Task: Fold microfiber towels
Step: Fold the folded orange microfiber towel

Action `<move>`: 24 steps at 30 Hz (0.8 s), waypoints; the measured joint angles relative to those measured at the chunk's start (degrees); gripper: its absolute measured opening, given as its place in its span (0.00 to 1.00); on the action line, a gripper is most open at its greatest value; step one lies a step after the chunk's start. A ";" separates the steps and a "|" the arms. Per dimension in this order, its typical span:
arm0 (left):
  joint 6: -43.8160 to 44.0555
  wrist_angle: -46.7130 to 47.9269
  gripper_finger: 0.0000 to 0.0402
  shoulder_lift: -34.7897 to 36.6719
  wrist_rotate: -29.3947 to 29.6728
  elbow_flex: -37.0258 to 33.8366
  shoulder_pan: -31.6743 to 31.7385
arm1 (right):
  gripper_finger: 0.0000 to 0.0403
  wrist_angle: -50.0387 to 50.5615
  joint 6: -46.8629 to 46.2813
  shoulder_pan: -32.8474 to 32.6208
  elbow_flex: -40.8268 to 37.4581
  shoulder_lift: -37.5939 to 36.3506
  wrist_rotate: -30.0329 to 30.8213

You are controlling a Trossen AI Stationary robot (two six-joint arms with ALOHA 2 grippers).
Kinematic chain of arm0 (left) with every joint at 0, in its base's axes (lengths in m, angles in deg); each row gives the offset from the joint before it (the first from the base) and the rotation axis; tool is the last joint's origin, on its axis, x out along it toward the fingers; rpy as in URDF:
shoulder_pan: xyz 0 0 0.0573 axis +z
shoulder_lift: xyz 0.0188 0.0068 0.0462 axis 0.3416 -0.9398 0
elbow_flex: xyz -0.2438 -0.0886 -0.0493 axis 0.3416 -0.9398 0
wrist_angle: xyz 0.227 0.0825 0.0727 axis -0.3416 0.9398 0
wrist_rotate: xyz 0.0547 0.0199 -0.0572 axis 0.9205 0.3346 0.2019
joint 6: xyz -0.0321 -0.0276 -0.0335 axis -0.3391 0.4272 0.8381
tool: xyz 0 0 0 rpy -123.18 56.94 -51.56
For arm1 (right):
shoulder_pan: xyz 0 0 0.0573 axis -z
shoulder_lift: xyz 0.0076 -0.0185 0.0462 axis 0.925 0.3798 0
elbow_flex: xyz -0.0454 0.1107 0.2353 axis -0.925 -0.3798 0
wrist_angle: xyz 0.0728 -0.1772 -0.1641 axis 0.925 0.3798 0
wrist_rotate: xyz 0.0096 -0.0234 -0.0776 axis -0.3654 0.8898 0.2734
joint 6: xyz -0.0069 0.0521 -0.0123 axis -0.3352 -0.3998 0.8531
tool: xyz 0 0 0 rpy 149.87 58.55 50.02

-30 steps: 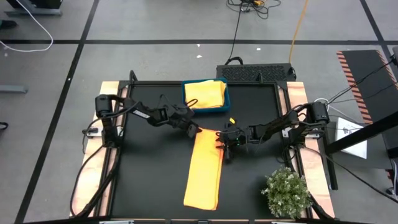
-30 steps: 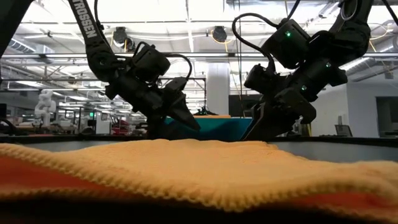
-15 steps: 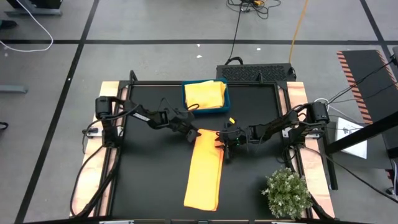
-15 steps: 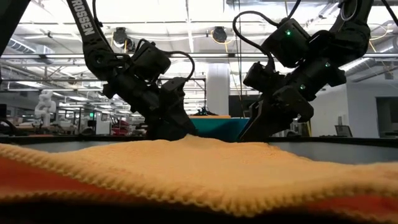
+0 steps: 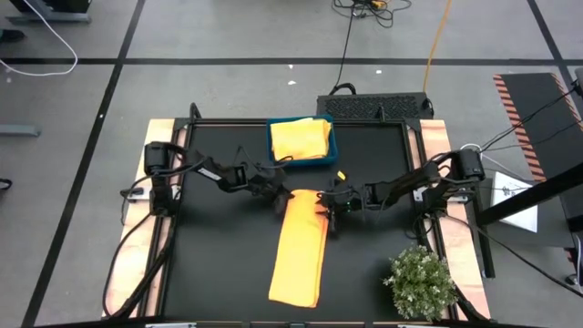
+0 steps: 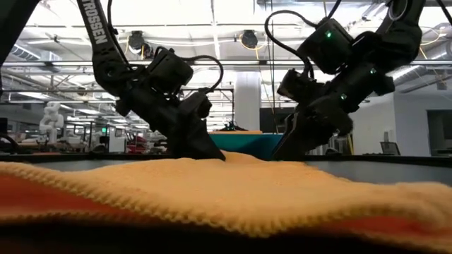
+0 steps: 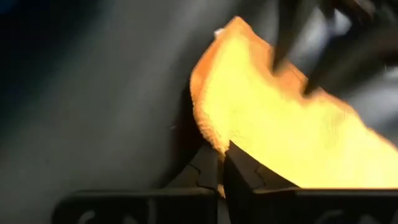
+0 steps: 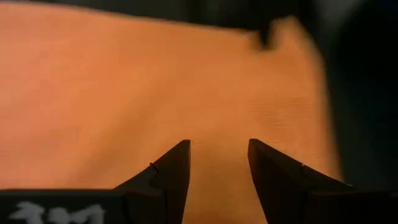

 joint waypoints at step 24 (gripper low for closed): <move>-23.47 -5.68 0.00 6.46 14.61 0.09 -8.44 | 0.68 -21.58 -28.97 14.36 -23.86 -17.76 -16.71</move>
